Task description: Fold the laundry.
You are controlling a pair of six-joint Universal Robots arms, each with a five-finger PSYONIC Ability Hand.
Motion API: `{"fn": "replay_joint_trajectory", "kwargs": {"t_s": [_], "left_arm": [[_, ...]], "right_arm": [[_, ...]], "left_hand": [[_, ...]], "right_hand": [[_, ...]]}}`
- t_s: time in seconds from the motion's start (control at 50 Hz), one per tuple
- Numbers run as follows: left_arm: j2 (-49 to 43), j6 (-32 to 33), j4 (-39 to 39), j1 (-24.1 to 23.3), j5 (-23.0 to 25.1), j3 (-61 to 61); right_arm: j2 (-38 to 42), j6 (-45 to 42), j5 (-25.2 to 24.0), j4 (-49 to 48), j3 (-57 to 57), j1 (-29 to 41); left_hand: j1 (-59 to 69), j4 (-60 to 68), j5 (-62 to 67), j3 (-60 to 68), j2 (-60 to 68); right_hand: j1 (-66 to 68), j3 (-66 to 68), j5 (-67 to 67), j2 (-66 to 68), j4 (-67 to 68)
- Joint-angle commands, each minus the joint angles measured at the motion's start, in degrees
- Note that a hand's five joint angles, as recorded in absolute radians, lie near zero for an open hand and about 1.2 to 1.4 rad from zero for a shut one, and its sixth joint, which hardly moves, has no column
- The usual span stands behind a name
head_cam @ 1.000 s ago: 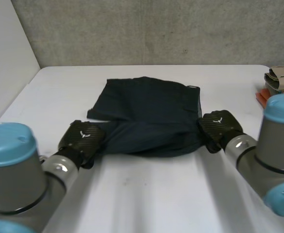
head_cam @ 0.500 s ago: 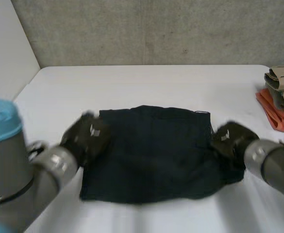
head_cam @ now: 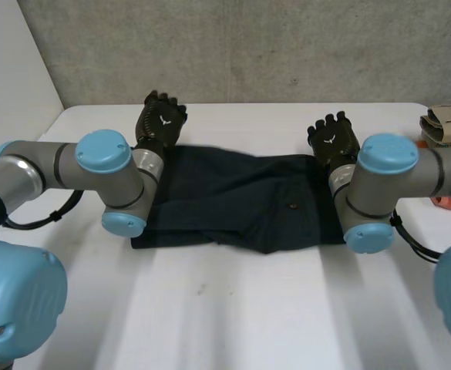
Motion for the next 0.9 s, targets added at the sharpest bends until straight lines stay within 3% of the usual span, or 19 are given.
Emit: {"fn": "replay_joint_trajectory", "kwargs": {"t_s": [0.02, 0.14, 0.22, 0.32, 0.38, 0.48, 0.62, 0.66, 0.72, 0.84, 0.9], "left_arm": [[2.29, -0.94, 2.19, -1.96, -0.50, -1.93], [16.79, -1.64, 2.63, -2.57, -0.41, -14.57], [25.05, -3.83, 2.19, -2.84, -0.41, -23.63], [32.52, -8.66, 2.54, -2.93, 0.29, -34.79], [35.34, -11.83, 2.63, -3.01, 0.29, -39.72], [37.01, -15.35, 2.72, -3.28, 0.38, -43.86], [36.67, -16.41, 2.72, -4.07, 0.38, -45.18], [36.40, -16.41, 2.72, -4.07, 0.38, -45.26], [36.40, -16.41, 2.72, -4.16, 0.38, -45.62], [37.19, -16.41, 2.81, -4.33, 0.38, -46.76], [37.98, -16.41, 2.81, -4.60, 0.38, -47.37]], "right_arm": [[-2.70, 0.57, 4.53, -3.15, -0.05, 0.12], [-14.75, 2.69, 3.31, 1.41, 9.35, -0.50], [-22.92, 3.83, -0.38, 11.77, 15.68, -0.76], [-26.36, 11.36, -4.25, 25.47, 22.53, -1.02], [-26.37, 14.63, -5.57, 27.78, 24.74, -1.73], [-25.49, 17.01, -9.26, 23.85, 28.34, -2.26], [-19.43, 16.58, -8.39, 13.39, 29.14, -2.17], [-18.46, 16.66, -7.51, 10.75, 29.05, -2.17], [-17.67, 16.49, -6.28, 8.29, 29.31, -2.34], [-19.94, 14.65, -2.94, 8.28, 32.47, -3.92], [-26.88, 11.14, -2.41, 9.24, 35.37, -5.33]], "left_hand": [[-3.82, -8.32, -8.72, -8.96, -7.90], [-3.82, -8.32, -8.72, -8.96, -7.90], [-3.82, -8.32, -8.72, -8.96, -7.90], [-3.82, -8.32, -8.72, -8.96, -7.90], [-3.82, -8.32, -8.72, -8.96, -7.90], [-3.82, -8.32, -8.72, -8.96, -7.90], [-3.82, -8.32, -8.72, -8.96, -7.90], [-3.82, -8.32, -8.72, -8.96, -7.90], [-3.82, -8.32, -8.72, -8.96, -7.90], [-3.82, -8.32, -8.72, -8.96, -7.90], [-3.82, -8.32, -8.72, -8.96, -7.90]], "right_hand": [[-2.94, -3.01, -3.01, -2.47, -3.41], [-2.94, -3.01, -3.01, -2.47, -3.41], [-2.94, -3.01, -3.01, -2.47, -3.41], [10.91, 10.84, 10.84, 11.38, 10.44], [13.62, 13.56, 13.55, 14.10, 13.15], [13.63, 13.56, 13.56, 14.10, 13.16], [14.47, 14.40, 14.39, 14.94, 14.00], [25.18, 25.11, 25.10, 25.65, 24.70], [66.91, 66.84, 66.84, 67.38, 66.44], [67.06, 66.99, 66.99, 67.53, 66.59], [67.06, 66.99, 66.99, 67.53, 66.59]]}}
